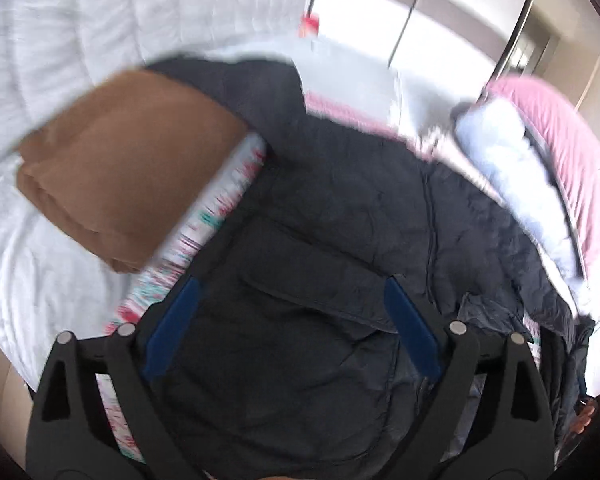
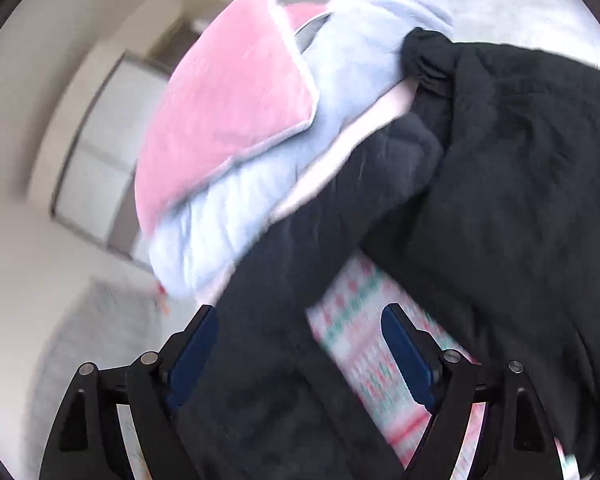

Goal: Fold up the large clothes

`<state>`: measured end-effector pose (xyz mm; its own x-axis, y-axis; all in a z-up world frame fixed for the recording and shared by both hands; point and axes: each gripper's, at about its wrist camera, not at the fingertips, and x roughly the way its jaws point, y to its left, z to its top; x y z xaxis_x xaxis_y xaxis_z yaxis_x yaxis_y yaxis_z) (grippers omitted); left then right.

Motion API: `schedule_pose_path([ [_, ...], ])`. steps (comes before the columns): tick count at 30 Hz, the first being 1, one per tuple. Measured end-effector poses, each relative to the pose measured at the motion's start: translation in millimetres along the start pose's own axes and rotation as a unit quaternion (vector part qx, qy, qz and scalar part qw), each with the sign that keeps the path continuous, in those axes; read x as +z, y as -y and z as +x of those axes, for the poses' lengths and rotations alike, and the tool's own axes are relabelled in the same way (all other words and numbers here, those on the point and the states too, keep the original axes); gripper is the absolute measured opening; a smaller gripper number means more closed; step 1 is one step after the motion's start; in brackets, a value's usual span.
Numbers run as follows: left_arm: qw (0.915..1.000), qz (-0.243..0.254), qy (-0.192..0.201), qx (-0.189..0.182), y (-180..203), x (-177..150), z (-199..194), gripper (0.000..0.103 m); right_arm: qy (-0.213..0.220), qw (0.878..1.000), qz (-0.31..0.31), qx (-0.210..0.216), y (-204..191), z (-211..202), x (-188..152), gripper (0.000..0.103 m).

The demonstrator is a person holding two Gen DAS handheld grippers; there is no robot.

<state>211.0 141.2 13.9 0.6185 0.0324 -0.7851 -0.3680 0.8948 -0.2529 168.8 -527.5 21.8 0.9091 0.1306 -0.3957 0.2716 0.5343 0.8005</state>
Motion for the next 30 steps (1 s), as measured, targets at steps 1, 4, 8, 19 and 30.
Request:
schedule_pose_path([
  [1, 0.9997, 0.001, -0.019, -0.013, 9, 7, 15, 0.093, 0.009, 1.0, 0.012, -0.003, 5, 6, 11, 0.085],
  [4, 0.9993, 0.019, -0.032, 0.009, 31, 14, 47, 0.093, 0.02, 0.998, 0.03, -0.047, 20, 37, 37, 0.085],
  [8, 0.9944, 0.078, -0.061, 0.038, 53, 7, 95, 0.093, 0.01, 0.996, 0.036, -0.085, 41, 73, 53, 0.084],
  [19, 0.9896, 0.11, -0.043, 0.082, 43, 11, 119, 0.093, 0.034, 0.99, -0.014, -0.139, 37, 154, 71, 0.01],
  [30, 0.9928, 0.093, -0.032, 0.068, 34, 19, 117, 0.093, 0.139, 0.98, -0.116, -0.082, -23, 116, 71, 0.006],
])
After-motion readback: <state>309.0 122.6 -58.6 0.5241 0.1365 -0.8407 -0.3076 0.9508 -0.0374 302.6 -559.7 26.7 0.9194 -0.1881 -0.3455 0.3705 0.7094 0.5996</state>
